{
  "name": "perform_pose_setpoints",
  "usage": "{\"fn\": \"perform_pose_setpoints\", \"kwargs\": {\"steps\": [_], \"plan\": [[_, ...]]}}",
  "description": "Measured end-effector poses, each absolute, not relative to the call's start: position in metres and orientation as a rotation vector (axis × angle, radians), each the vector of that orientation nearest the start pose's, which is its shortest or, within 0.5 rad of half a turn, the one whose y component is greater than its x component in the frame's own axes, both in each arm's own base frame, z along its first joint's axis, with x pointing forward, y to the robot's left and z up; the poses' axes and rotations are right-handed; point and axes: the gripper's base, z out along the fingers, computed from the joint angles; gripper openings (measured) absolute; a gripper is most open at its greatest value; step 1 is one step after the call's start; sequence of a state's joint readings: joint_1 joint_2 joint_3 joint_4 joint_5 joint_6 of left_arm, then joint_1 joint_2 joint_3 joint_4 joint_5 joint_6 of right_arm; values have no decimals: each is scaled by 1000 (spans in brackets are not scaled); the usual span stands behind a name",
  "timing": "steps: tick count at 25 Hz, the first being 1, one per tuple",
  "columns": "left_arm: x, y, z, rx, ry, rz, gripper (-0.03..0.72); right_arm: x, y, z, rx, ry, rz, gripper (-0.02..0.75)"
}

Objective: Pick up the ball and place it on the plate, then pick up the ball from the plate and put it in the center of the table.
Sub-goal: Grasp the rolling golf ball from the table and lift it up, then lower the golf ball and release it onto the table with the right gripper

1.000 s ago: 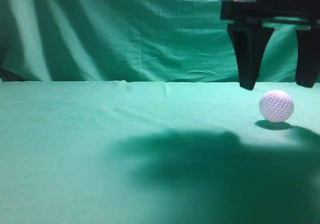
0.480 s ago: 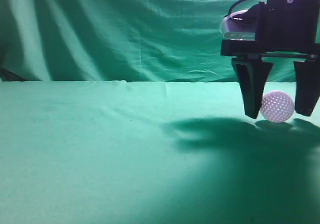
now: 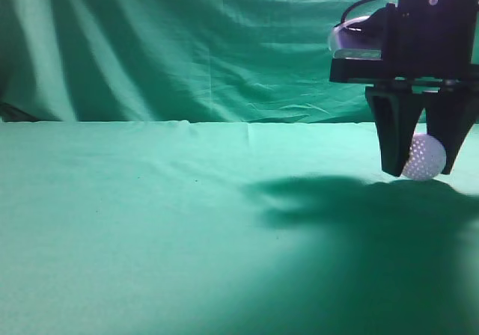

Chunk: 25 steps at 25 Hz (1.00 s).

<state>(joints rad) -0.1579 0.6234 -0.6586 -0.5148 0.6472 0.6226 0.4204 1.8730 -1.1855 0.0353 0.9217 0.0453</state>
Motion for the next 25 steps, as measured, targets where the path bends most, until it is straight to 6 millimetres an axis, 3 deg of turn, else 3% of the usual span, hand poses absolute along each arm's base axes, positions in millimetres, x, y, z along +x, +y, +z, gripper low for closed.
{"fn": "perform_pose_setpoints", "kwargs": {"steps": [4,7,12,17,25], "plan": [[99,-42,341,532,1867,-255,0,322,147,182,-561,3045,64,326],[82,-39,344,524,1800,-243,0,329,162,203,-633,2986,72,326],[66,-33,324,441,1822,-238,0,324,213,241,-823,2823,127,326],[57,-17,307,293,1875,-124,0,316,263,264,-973,2705,175,326],[49,5,298,77,1984,51,0,314,324,260,-1151,2626,197,326]]}}
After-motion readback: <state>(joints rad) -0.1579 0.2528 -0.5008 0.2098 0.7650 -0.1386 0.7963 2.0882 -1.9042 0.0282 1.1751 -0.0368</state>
